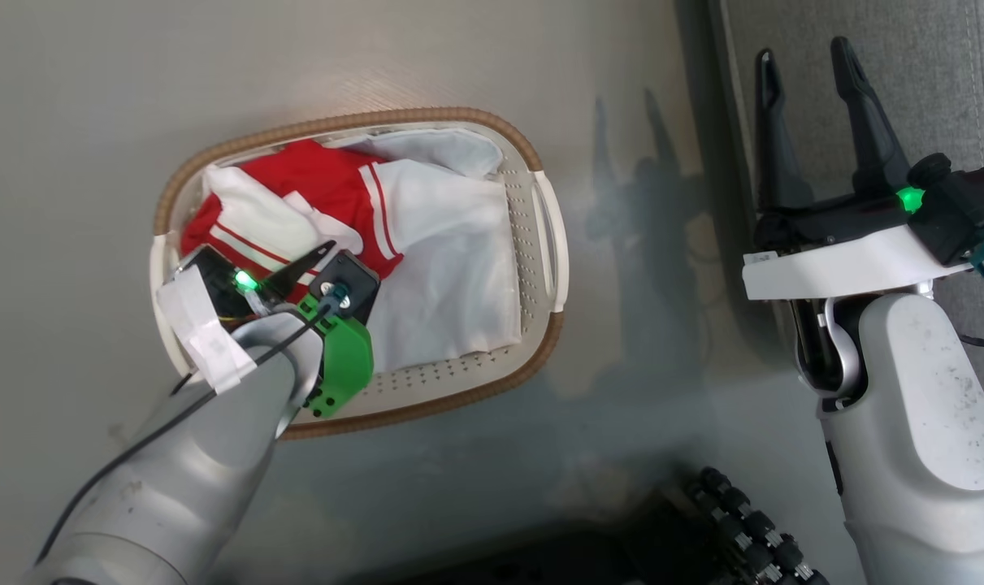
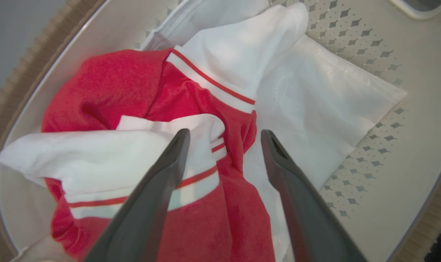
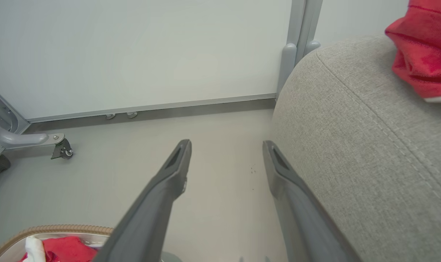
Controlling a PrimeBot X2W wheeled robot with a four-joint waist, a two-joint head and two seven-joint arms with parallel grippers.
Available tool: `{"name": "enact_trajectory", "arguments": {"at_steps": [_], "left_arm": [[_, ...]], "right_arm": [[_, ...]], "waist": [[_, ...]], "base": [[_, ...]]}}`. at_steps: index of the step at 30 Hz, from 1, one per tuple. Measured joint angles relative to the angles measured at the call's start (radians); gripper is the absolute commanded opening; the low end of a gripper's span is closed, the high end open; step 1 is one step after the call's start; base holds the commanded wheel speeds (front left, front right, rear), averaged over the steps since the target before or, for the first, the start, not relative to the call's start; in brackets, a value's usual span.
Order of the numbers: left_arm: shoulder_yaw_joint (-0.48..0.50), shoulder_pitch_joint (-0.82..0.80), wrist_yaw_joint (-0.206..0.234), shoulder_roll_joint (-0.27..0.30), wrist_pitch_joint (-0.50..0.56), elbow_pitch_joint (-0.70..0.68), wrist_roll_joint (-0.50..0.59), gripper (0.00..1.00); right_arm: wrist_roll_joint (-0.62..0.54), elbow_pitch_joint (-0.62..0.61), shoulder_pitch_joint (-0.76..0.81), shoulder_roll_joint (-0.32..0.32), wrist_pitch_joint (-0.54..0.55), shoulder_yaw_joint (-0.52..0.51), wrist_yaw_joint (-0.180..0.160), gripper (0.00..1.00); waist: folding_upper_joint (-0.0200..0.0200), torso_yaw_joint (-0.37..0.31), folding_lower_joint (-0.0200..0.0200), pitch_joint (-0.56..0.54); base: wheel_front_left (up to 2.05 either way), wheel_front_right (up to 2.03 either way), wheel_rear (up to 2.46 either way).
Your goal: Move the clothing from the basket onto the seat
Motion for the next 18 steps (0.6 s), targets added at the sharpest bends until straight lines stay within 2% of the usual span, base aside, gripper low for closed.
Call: {"name": "enact_trajectory", "arguments": {"at_steps": [6,15,16,18], "left_arm": [[-0.014,-0.068,0.000,0.007,0.023,0.071,0.007,1.00],[-0.032,-0.121,0.034,0.003,0.061,0.153,0.021,1.00],[-0.032,-0.122,0.036,0.002,0.061,0.158,0.021,0.98],[-0.033,-0.122,0.037,-0.001,0.061,0.167,0.016,0.50]], "right_arm": [[0.007,-0.011,-0.011,0.000,0.000,0.003,0.000,1.00],[0.015,-0.015,-0.022,0.000,0.000,0.019,0.000,1.00],[0.016,-0.015,-0.023,0.000,0.000,0.021,0.000,1.00],[0.018,-0.016,-0.024,0.001,0.000,0.024,0.000,1.00]], "waist": [[0.0000,-0.027,0.0000,0.060],[0.0000,-0.041,0.0000,0.103],[0.0000,-0.042,0.0000,0.104],[0.0000,-0.044,0.0000,0.104]], "base": [[0.00,0.00,0.00],[0.00,0.00,0.00],[0.00,0.00,0.00],[0.00,0.00,0.00]]}}
